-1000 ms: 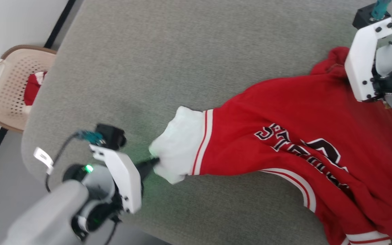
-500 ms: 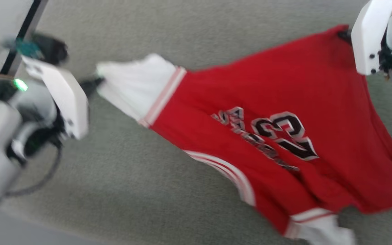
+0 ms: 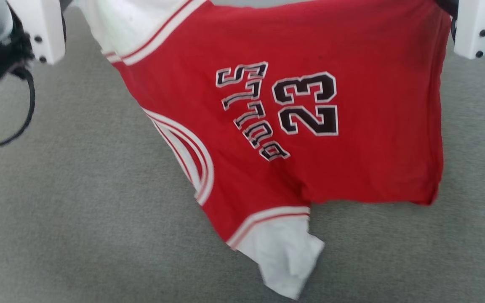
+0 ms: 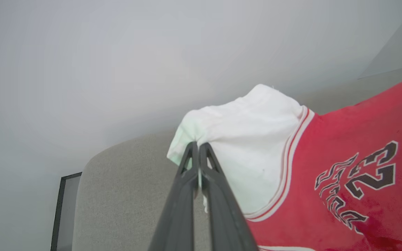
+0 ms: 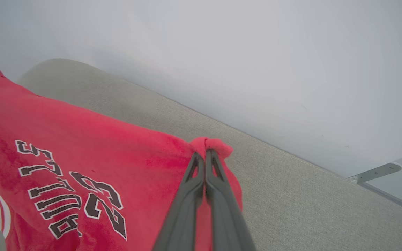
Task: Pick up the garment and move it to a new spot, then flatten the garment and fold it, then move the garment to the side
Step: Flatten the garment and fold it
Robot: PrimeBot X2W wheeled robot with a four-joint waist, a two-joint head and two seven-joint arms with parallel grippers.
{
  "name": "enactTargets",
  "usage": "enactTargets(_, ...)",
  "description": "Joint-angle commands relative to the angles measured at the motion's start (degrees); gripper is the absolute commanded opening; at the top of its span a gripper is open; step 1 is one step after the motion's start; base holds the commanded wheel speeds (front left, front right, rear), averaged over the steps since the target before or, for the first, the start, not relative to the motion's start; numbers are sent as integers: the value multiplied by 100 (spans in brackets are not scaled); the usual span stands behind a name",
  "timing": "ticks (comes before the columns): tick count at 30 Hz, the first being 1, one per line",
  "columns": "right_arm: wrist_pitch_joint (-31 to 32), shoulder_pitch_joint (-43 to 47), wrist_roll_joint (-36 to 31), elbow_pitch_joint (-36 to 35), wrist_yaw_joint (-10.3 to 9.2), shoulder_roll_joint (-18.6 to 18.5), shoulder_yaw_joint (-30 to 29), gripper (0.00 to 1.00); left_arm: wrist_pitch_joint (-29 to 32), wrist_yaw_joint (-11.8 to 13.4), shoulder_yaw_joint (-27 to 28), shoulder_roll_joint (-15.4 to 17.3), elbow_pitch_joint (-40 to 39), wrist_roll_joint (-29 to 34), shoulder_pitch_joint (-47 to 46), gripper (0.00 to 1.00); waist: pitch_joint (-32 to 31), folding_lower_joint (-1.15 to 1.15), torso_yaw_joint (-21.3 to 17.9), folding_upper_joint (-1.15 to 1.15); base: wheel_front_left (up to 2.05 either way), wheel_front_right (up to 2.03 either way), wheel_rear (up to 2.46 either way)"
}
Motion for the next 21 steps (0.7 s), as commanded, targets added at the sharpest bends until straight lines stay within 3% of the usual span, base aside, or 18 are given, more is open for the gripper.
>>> enactTargets(1, 47, -29, -155, -34, -2, 101, -118, 0, -3, -65, -3, -126, 191, 71, -257, 0, -95, 0, -116, 0, 0, 0, 0)
enactTargets(8, 96, -241, -578, 82, -2, 476, -461, 0, -283, -302, -60, -471, 852, 302, -944, 0, -31, 0, -305, 0, 0, 0, 0)
enactTargets(14, -388, -863, -1257, 577, -2, 794, -526, 0, -912, -377, 3, -792, 1669, 602, -1683, 0, 343, 0, -493, 0, 0, 0, 0)
enactTargets(20, -2070, -1814, -2141, 1484, -2, 1124, -665, 0, -2277, -257, 43, -1051, 2443, 1222, -2624, 0, 780, 0, -609, 0, 0, 0, 0)
enactTargets(21, -2803, -2146, -2510, 1769, -2, 1211, -698, 0, -2888, -177, 53, -1120, 2688, 1455, -2955, 0, 898, 0, -622, 0, 0, 0, 0)
